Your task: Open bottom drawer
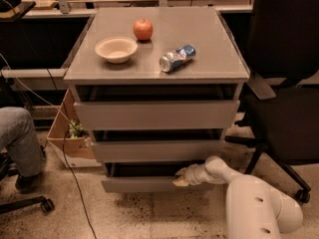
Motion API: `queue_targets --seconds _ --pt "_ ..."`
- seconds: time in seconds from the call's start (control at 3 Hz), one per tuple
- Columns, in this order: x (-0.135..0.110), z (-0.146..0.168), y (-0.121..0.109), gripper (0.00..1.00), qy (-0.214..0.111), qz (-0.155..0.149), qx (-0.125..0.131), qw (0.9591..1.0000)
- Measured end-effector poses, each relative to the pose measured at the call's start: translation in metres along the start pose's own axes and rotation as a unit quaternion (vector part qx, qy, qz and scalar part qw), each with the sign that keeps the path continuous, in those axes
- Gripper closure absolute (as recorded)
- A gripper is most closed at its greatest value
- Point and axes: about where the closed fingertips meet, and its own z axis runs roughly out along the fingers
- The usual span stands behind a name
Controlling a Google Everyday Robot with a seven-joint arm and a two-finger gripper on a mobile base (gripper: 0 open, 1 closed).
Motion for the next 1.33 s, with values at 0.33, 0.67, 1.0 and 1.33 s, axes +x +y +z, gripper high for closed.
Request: queue_targets --seconds 0.33,0.67,1.0,1.33 --pt "-0.001 -0.002 0.000 0.48 0.000 0.000 0.000 1.0000" --pt "-0.002 0.000 0.023 0.25 0.003 -0.005 -0.019 0.9998" --pt "-0.012 -0.003 0.081 0.03 0.009 -0.026 -0.062 0.9977" --pt "-0.017 0.000 0.147 0.00 0.022 -0.045 -0.123 0.9911"
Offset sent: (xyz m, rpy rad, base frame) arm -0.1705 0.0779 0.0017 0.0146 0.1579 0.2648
